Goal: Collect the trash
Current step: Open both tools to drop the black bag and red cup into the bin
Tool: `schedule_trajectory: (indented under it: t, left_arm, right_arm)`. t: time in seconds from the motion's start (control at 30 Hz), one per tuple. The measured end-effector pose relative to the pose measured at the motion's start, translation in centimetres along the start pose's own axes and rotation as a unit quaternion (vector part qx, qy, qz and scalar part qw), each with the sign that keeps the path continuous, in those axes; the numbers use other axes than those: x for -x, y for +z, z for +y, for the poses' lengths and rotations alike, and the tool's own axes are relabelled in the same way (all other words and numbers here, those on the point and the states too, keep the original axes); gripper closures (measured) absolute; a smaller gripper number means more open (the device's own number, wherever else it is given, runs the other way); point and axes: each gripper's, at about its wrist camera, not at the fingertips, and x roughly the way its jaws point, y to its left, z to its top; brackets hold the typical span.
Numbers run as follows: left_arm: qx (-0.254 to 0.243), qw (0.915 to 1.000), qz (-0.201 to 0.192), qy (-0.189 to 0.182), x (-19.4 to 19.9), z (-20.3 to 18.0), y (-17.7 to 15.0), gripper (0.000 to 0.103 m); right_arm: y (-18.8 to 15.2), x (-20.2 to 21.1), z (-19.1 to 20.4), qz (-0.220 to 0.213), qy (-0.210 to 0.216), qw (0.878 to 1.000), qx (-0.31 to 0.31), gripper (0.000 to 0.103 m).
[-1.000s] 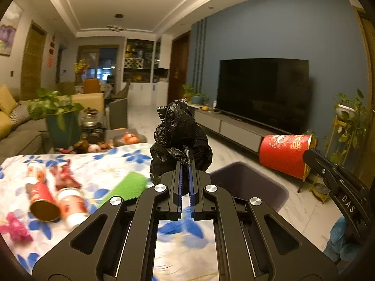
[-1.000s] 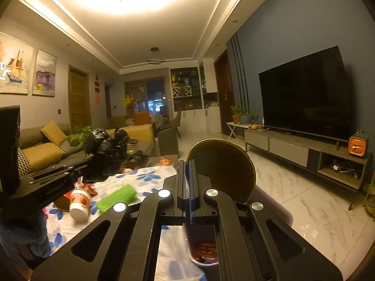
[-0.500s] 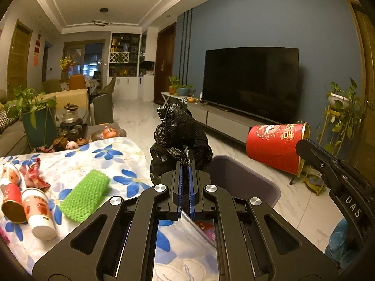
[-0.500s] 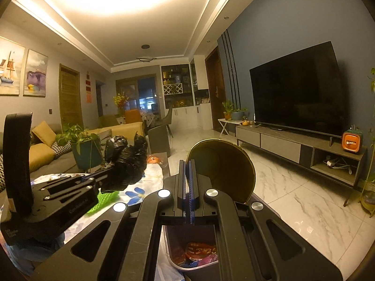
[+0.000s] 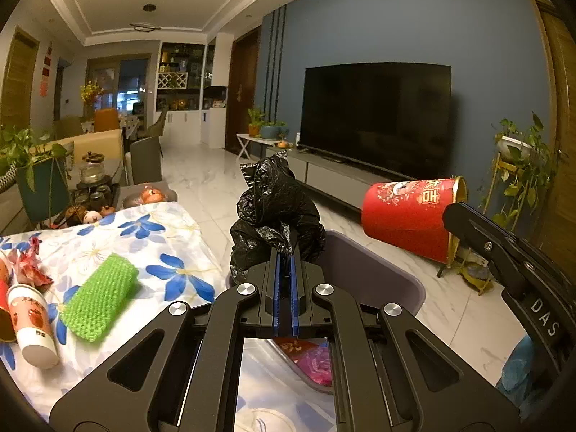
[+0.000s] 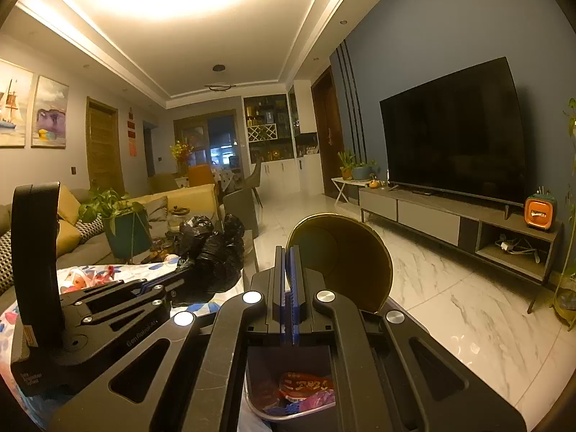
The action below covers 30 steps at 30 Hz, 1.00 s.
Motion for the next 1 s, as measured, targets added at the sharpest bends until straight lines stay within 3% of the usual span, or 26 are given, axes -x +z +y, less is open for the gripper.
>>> schedule_trajectory:
  t: [0.7,0.8,0.93,1.0]
  left_arm:
    - [-0.014,0.9983,0.029,-0.049,-3.6,-0.6,-1.5,0.096]
    - [-0.024,0.9980,0.031,-0.049,-3.7,-0.3,-1.9,0.080]
    - [-0.020,0.9984,0.025,-0.046,-3.3,0.4,-2.6,0.050]
    - [-0.018,0.9987,0.022,-0.042,-2.9,0.6,-2.8,0.044]
  right_arm:
    - [-0.4,-2.4,-0.4,0.029,0.000,1.000,-0.011,0.100]
    - [-0.5,-2.9,-0.7,0.039,0.000,0.999,-0.015,0.100]
    - [-0.9,-3.4,-0.9,0.052,-0.001,0.998,-0.021,0.099]
    - [-1.1,-3.5,-1.0,0.054,-0.004,0.998,-0.023,0.099]
